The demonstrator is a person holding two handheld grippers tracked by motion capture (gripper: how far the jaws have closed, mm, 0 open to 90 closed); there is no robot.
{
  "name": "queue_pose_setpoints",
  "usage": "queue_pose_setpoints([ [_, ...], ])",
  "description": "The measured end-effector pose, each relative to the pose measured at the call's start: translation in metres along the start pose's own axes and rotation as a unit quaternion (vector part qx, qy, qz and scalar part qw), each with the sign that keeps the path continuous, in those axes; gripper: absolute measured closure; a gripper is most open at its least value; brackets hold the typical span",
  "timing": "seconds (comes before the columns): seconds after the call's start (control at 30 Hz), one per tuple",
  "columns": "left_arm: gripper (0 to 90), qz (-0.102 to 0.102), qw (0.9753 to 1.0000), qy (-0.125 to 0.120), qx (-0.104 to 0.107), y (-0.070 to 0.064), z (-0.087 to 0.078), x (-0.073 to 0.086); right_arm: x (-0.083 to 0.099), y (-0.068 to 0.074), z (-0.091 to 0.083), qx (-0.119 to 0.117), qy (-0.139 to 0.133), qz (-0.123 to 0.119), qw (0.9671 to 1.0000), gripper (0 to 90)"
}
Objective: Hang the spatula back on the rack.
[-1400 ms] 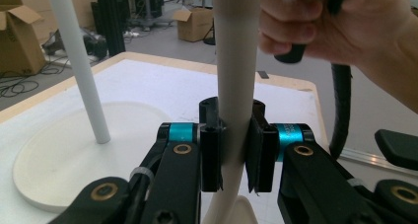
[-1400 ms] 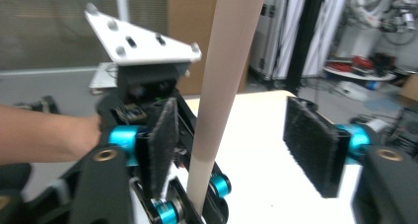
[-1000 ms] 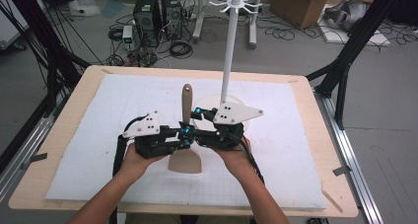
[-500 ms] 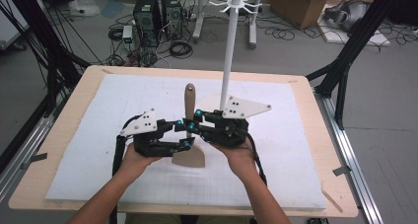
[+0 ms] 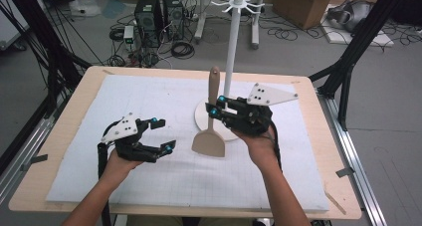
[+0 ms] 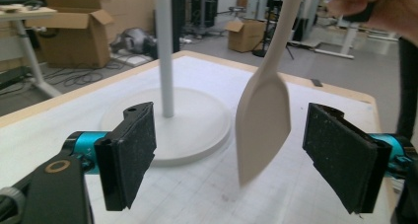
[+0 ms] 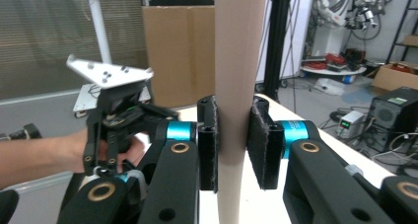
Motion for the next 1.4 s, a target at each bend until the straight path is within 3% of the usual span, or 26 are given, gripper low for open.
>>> queue_pose_setpoints([
  [0.2,21.4,-0.003,0.9999,0.001,-0.016,0.007,-0.015,0.009,-0.026,-0.028,-0.003,0.020,-0.003,0.004,0.9998,76.3],
  [0.33,21.5,-0.001,0.9997,-0.002,-0.025,0.011,-0.021,0.010,-0.037,-0.039,-0.002,0.024,0.001,0.001,0.9997,76.3],
  [0.53,21.5,-0.001,0.9996,0.000,-0.028,0.012,-0.024,0.011,-0.058,-0.066,0.000,0.023,0.003,0.018,0.9996,76.3],
  [0.67,21.5,-0.001,0.9997,0.003,-0.026,0.012,-0.022,0.012,-0.063,-0.073,0.003,0.021,0.003,0.022,0.9995,76.3],
  [0.87,21.5,-0.001,0.9998,0.000,-0.022,0.010,-0.020,0.011,-0.064,-0.088,0.007,0.010,0.004,0.050,0.9987,76.3],
  [1.07,21.5,-0.002,0.9997,-0.002,-0.024,0.011,-0.021,0.010,-0.065,-0.095,0.010,0.007,0.012,0.057,0.9983,76.3],
  [1.2,21.5,0.000,0.9997,-0.002,-0.025,0.011,-0.022,0.010,-0.063,-0.100,0.010,0.009,0.011,0.071,0.9974,76.3],
  [1.4,21.5,0.000,0.9997,-0.001,-0.025,0.011,-0.023,0.010,-0.057,-0.108,0.011,0.026,0.026,0.072,0.9967,76.3],
])
Point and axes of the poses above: each handheld gripper's, and its own axes: z roughly forward along the jaws, x roughly out of its underside, y roughly to its left, the point moved 3 cm from there along z, roughly forward along the jaws, and after that the axes turned 9 degrees about -y, right-handed, at the moved point
